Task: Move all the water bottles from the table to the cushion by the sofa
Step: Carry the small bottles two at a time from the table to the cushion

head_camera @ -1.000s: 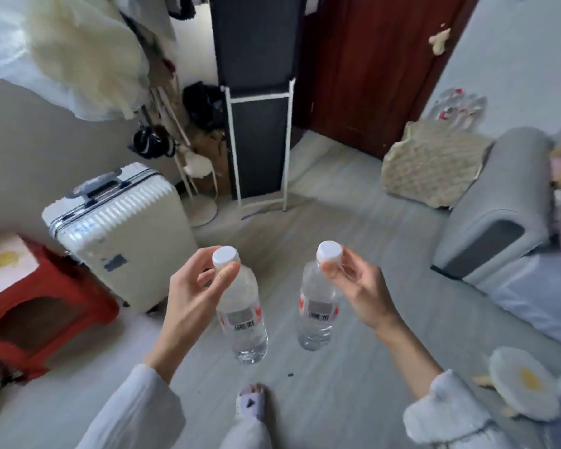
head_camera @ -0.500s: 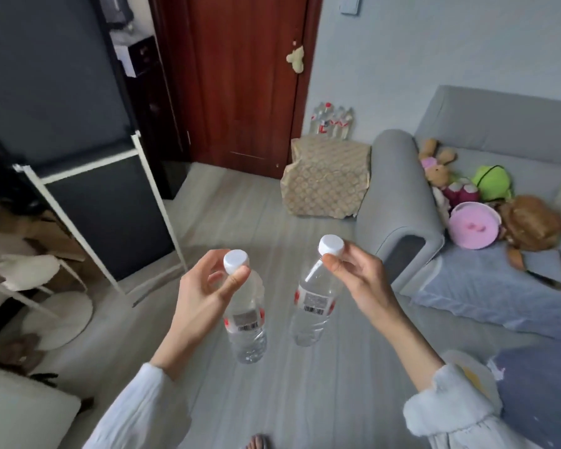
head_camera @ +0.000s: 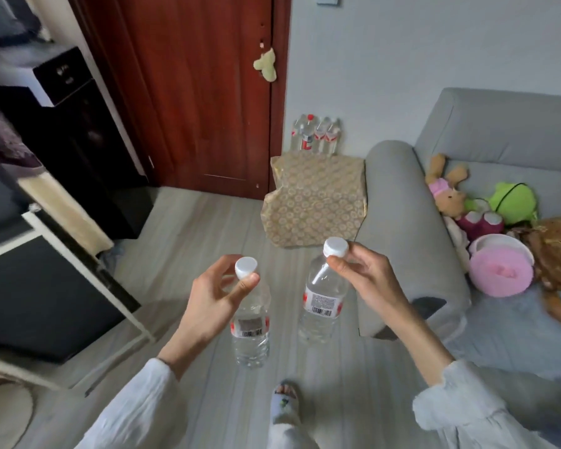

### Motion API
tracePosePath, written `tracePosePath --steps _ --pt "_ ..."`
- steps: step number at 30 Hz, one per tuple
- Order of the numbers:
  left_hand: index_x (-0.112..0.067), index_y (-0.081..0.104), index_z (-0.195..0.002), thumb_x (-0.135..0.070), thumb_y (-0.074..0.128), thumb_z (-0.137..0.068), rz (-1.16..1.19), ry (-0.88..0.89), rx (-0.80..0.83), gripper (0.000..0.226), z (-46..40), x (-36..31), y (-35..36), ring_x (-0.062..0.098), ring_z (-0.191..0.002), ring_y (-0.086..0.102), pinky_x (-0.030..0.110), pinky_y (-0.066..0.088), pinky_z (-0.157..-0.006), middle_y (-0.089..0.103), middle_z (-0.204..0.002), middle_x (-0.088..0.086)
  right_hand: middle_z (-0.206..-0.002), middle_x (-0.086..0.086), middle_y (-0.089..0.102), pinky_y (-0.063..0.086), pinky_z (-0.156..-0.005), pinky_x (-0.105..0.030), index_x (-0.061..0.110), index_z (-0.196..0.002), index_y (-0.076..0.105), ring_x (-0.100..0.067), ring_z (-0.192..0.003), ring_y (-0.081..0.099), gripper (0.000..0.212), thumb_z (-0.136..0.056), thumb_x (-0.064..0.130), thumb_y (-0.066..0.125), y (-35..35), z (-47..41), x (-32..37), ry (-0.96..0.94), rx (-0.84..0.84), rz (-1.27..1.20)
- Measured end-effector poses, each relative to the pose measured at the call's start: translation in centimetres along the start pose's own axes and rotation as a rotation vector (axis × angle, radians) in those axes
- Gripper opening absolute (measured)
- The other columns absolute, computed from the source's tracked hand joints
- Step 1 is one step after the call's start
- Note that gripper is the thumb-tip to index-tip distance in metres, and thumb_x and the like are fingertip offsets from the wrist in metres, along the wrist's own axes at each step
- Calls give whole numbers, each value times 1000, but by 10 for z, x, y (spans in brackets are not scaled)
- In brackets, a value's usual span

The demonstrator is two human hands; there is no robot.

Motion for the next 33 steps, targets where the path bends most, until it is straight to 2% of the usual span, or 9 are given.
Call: tracePosePath --steps 3,7,12,15,18,23,27,29,33 --pt "-27 61 -94 -53 59 -66 -3 10 -3 39 -75 -8 11 5 -92 64 27 48 -84 69 -93 -6 -101 6 68 44 -98 -47 36 -90 63 -18 -104 60 18 -80 21 66 -21 -75 -5 -9 -9 27" --pt "-26 60 -97 -48 61 -71 31 -11 -23 34 -166 -11 23 13 -99 63 32 47 -90 68 -97 -3 -94 14 66 45 -96 -45 37 -88 61 -18 -101 60 22 -79 17 66 -44 -160 -9 6 -27 28" --pt "-35 61 -92 -57 58 -64 44 -16 -9 36 -284 -5 45 15 -100 63 35 47 -93 68 -100 -3 -83 18 70 48 -83 -19 33 -85 64 -4 -90 63 18 -79 16 66 -69 -263 -34 50 -40 -27" --pt "-35 61 -91 -57 60 -63 43 -33 26 35 -363 4 61 13 -99 63 37 48 -94 69 -99 -4 -91 12 69 47 -74 -8 25 -91 64 6 -84 62 17 -80 12 64 -77 -328 -54 74 -47 -38" --pt "-33 61 -89 -52 64 -66 48 -44 74 30 -444 12 76 12 -96 64 38 49 -93 68 -94 -7 -99 0 67 47 -76 -10 23 -96 63 2 -87 62 20 -81 10 64 -89 -397 -72 95 -67 -9" --pt "-35 59 -93 -51 63 -65 7 -33 178 32 -568 4 108 12 -97 64 33 51 -87 67 -96 -10 -89 11 63 43 -75 -9 31 -87 60 6 -80 58 23 -79 10 65 -123 -500 -86 131 -152 32" --pt "-24 59 -97 -51 63 -66 -31 -22 306 42 -642 -2 146 12 -98 63 31 49 -87 67 -97 -5 -97 6 64 45 -90 -28 32 -88 59 -14 -98 60 27 -78 8 66 -153 -562 -103 162 -199 18" --pt "-22 58 -97 -44 68 -72 -58 -34 356 35 -675 3 168 11 -98 62 32 48 -89 66 -96 -5 -98 3 64 46 -91 -34 34 -88 59 -20 -100 60 27 -78 10 67 -170 -592 -119 186 -213 42" --pt "-33 54 -91 -27 68 -78 -139 -46 399 20 -733 16 223 3 -99 57 29 45 -90 62 -99 -11 -105 3 61 43 -90 -30 32 -98 59 -20 -107 54 26 -78 17 68 -208 -654 -168 228 -195 142"
Point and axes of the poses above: each hand's wrist, its own z-axis away from the middle knuckle, its own y-axis out of the palm, x = y × z, the point moved 7 cm from there along -z, towards the middle knuckle
